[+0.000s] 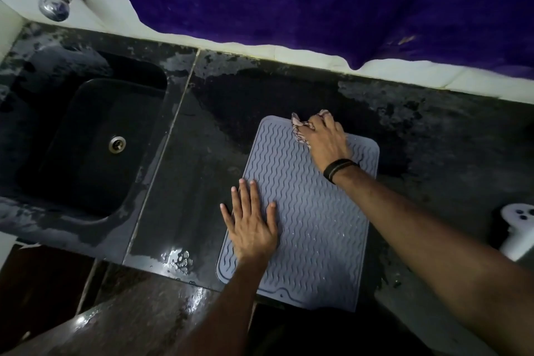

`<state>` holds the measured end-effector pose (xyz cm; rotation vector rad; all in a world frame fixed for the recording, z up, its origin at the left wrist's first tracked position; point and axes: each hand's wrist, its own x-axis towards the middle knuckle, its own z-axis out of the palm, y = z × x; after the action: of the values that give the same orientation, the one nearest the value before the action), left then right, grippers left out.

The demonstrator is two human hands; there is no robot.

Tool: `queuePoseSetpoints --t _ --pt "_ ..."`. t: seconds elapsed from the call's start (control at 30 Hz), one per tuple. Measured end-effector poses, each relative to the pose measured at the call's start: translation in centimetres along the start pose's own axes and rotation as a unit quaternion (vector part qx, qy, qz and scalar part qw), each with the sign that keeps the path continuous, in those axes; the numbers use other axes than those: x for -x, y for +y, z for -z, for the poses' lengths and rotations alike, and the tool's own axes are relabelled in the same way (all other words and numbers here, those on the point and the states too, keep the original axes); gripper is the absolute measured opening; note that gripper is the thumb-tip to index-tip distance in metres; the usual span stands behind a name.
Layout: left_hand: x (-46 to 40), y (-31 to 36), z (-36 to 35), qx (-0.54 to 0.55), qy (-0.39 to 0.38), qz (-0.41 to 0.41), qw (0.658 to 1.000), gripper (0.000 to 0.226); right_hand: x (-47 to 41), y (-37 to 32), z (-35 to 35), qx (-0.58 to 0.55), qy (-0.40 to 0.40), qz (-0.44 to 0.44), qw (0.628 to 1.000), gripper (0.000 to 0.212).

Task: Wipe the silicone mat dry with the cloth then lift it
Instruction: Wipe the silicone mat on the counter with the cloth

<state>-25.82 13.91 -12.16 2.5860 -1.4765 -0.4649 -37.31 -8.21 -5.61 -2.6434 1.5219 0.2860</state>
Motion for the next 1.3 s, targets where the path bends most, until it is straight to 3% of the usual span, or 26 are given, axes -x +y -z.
queuePoseSetpoints --t 0.2,0.4,0.53,0.67,0.83,1.0,1.13,1.3 --pt "-0.3 0.3 0.1 -0.016 -0.002 -0.037 0.999 0.065 -2.0 -2.1 0.5 0.009 0.016 0.052 0.998 0.048" --pt "-5.0 6.5 -0.2 0.024 -0.005 -0.140 0.990 0.061 -1.5 -0.1 -0.2 0.042 0.020 0.097 0.994 0.058" --pt "-5.9 7.7 -1.5 -0.025 -0.030 -0.076 0.996 0.061 -0.6 2.4 -0.4 0.053 0.032 0.101 0.993 0.067" --pt "-5.8 7.7 -1.9 -0.031 -0.007 -0.069 0.997 0.062 1.8 6.1 -0.9 0.076 0.025 0.060 0.995 0.062" --pt "-5.6 7.6 -1.8 -0.047 0.001 -0.072 0.996 0.064 4.3 10.1 -1.5 0.065 -0.012 0.022 0.998 0.074" --pt "-5.6 7.9 -1.4 -0.043 -0.024 -0.067 0.997 0.074 2.9 8.4 -1.0 0.055 0.017 0.033 0.998 0.050" --pt "-5.5 8.1 -0.9 -0.040 -0.027 -0.062 0.997 0.073 3.6 9.8 -1.3 0.048 0.016 0.050 0.997 0.050" --pt "-5.3 8.3 -0.8 -0.042 -0.022 -0.061 0.997 0.073 6.2 12.9 -2.2 0.026 0.014 0.002 1.000 0.055"
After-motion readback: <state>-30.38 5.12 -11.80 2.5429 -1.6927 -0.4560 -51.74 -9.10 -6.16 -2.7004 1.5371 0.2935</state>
